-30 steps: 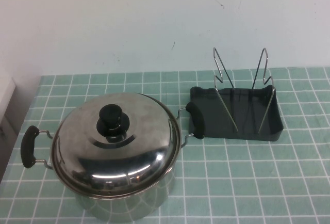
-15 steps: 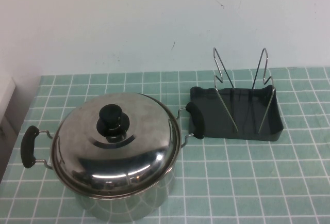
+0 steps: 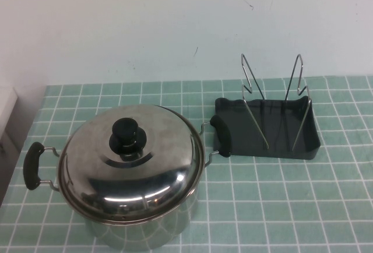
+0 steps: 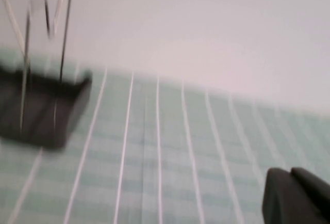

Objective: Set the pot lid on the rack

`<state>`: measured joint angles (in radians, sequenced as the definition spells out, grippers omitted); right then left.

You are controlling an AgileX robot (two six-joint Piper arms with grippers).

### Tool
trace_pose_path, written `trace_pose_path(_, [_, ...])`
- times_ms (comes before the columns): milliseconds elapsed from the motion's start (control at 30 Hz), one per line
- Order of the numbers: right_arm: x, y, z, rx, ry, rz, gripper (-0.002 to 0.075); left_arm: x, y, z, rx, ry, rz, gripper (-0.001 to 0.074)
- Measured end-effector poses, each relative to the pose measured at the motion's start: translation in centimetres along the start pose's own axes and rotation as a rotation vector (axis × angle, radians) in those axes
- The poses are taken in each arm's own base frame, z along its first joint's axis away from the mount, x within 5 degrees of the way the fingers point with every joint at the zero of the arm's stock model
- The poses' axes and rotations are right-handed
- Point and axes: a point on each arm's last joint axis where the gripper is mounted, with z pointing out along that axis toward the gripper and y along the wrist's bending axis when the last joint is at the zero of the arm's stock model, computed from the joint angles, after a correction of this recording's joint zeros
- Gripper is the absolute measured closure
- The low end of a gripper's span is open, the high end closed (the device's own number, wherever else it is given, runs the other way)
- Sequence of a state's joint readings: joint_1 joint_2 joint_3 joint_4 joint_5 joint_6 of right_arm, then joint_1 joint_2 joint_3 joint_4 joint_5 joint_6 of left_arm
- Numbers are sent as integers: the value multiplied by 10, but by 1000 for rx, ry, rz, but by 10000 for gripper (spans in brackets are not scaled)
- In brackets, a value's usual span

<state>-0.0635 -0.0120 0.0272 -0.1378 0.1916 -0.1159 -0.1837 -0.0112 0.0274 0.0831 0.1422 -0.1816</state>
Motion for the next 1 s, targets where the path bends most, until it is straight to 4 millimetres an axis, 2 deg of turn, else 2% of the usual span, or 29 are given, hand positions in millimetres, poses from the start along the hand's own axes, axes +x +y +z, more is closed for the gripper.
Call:
trace_pose_path(267, [-44,-5,-12,59,-507,-2,729,-39,-8,-9,83,-443,37,738])
trace_pose_path(367, [-57,-7,-20,76,-671,2,729,-46,-10,-13,103,-537,41,738])
trace_pose_path(467, [-62,-8,-25,93,-748,23,729,-50,-11,-16,113,-588,43,738])
trace_pose_path(600, [-63,-10,-26,102,-766,64,729,-51,-10,-16,115,-594,-8,738])
trace_pose_path(700, [-62,-10,-25,99,-753,66,729,-49,-8,-12,91,-473,-38,738])
trace_pose_path(867, [-59,-9,-19,74,-579,3,729,-68,-9,-13,81,-403,-76,738])
trace_pose_path(1000, [-63,-11,-19,69,-462,-16,729,-82,-10,-3,85,-347,-108,738])
